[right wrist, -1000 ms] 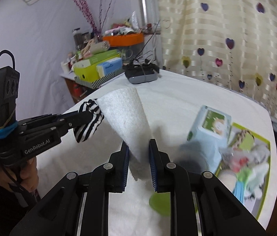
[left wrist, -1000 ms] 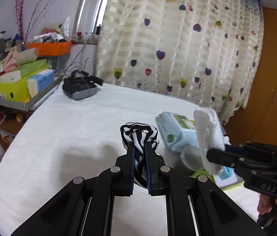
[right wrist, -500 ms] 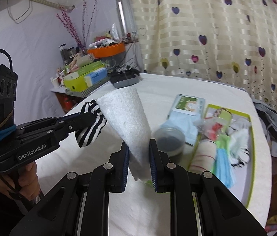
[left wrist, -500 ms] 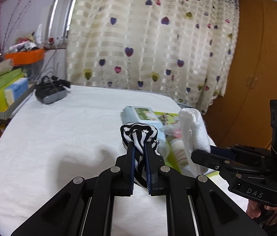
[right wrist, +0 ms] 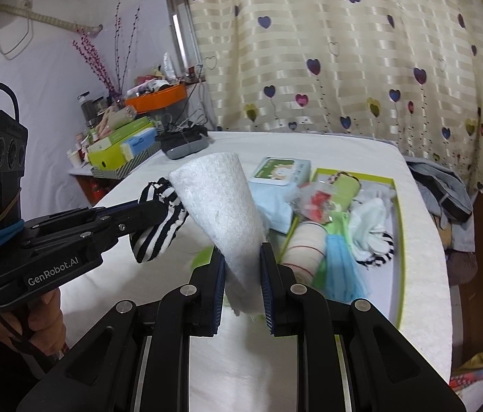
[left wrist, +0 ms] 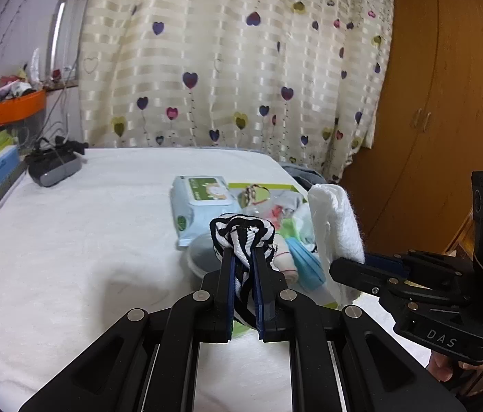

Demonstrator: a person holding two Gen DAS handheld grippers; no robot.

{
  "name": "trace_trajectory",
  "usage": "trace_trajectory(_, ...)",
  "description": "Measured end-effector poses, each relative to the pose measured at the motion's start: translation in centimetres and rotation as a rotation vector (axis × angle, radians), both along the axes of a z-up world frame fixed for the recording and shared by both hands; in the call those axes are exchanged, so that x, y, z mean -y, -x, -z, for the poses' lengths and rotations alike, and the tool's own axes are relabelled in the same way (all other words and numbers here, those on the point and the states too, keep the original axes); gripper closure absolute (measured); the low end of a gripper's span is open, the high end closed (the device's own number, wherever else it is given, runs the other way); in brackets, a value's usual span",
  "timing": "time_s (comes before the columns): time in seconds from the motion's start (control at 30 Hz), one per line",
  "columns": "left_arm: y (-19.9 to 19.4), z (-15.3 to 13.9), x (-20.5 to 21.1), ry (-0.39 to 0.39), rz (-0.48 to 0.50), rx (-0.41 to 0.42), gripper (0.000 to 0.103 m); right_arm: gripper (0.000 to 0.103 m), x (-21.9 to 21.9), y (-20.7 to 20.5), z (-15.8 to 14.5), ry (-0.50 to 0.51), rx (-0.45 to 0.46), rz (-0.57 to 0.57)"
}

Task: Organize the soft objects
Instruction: 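Carry the striped sock and white towel with both grippers over the box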

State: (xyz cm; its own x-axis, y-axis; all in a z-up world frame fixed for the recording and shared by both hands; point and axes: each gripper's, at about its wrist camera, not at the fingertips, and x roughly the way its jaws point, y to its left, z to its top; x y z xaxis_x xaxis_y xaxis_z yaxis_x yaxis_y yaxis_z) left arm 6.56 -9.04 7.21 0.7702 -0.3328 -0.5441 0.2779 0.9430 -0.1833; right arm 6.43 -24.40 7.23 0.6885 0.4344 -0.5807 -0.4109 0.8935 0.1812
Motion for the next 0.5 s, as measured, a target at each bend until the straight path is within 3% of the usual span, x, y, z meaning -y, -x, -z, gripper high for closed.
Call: trace_trajectory(0.5,-1.7,0.9,4.5,-0.019,0.076,-0.026,0.094,0.083,4.2,-0.8,1.0,-0.03,-0.025,0.078)
